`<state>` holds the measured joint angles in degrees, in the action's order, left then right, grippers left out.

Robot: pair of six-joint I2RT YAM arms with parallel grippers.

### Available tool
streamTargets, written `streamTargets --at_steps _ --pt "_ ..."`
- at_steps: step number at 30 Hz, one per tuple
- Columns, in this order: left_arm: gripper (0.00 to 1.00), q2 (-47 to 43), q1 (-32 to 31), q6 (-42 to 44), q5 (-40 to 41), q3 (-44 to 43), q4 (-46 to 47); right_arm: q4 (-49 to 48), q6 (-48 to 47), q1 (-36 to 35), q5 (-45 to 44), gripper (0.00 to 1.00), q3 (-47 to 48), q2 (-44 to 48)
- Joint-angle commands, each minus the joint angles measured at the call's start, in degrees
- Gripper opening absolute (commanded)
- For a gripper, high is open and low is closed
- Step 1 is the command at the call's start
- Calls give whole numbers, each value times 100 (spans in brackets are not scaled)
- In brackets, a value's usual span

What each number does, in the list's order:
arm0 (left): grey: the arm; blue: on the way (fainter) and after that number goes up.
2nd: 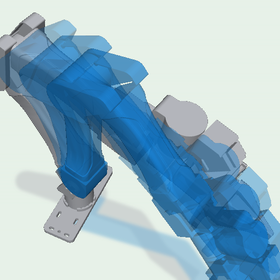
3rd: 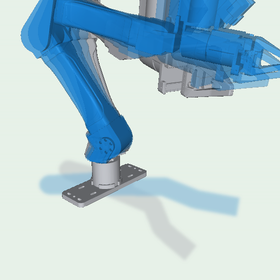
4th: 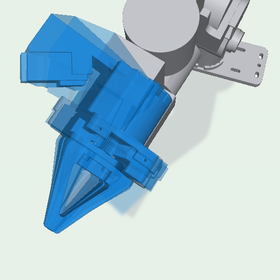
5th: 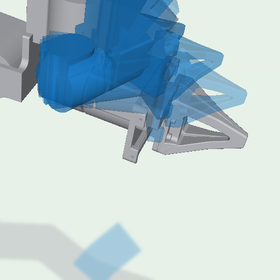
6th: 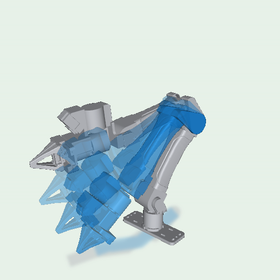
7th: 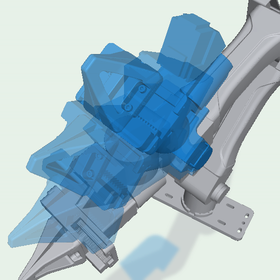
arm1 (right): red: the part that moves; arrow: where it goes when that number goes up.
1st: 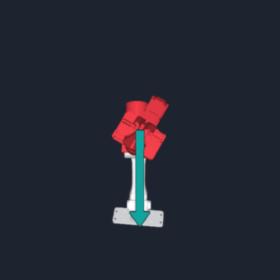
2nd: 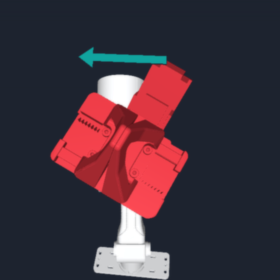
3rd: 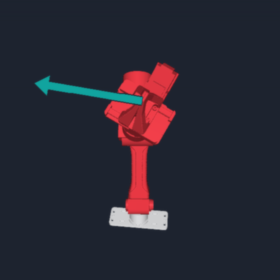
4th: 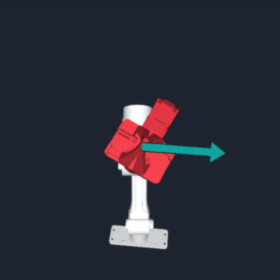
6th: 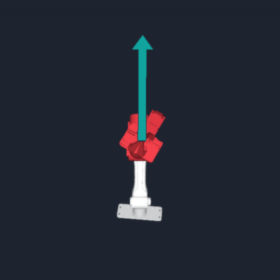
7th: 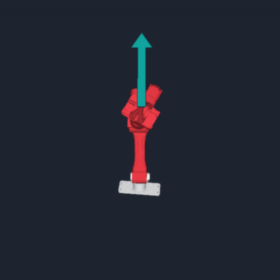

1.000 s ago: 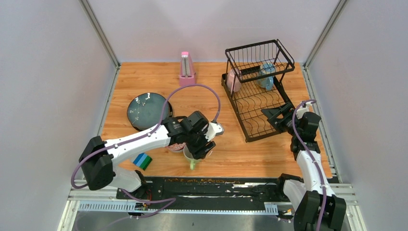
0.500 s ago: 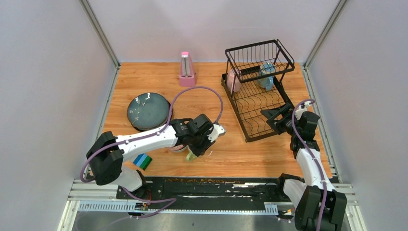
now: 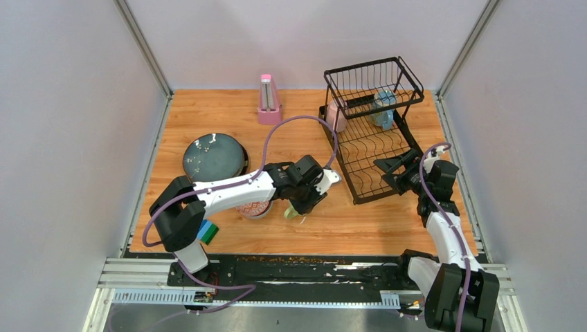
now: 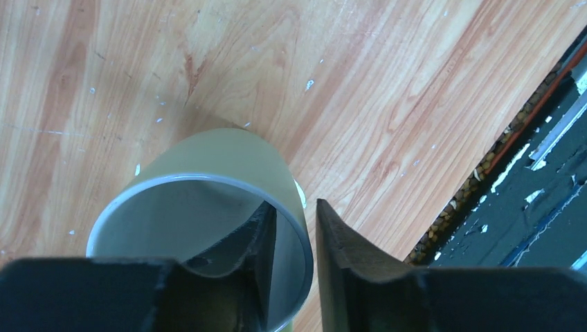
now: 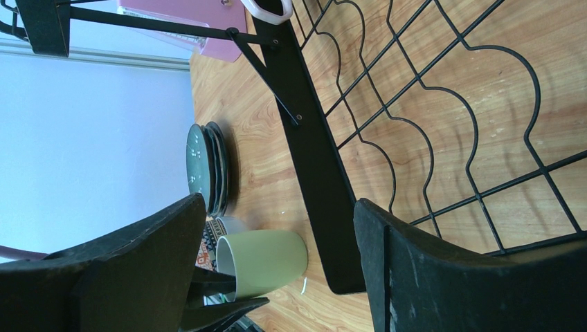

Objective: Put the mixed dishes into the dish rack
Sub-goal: Pick up the cup at the center of the board.

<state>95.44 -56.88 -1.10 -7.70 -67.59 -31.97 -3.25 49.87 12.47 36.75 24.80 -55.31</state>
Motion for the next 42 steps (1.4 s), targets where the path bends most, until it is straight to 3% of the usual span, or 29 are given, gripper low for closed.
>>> streamTargets --at_steps 1,5,12,14,19,23,35,42 --pt "39 13 2 102 75 -84 143 -87 26 1 100 79 150 38" --pt "40 -1 6 102 85 -26 142 -84 15 1 94 79 159 12" --pt "30 -62 2 102 67 -122 149 -89 55 1 104 79 176 -104" --pt "20 -61 2 102 59 -142 147 -89 5 1 57 79 188 -116" --pt "13 -73 4 102 49 -187 139 -89 -38 1 49 79 178 -103" --pt "0 -195 2 102 55 -183 175 -89 -23 1 60 79 152 -85" --pt "0 -1124 13 -12 492 307 1044 -235 38 0 130 81 116 158" --pt "0 -1965 241 -486 372 984 2074 -197 31 1 -191 91 118 711"
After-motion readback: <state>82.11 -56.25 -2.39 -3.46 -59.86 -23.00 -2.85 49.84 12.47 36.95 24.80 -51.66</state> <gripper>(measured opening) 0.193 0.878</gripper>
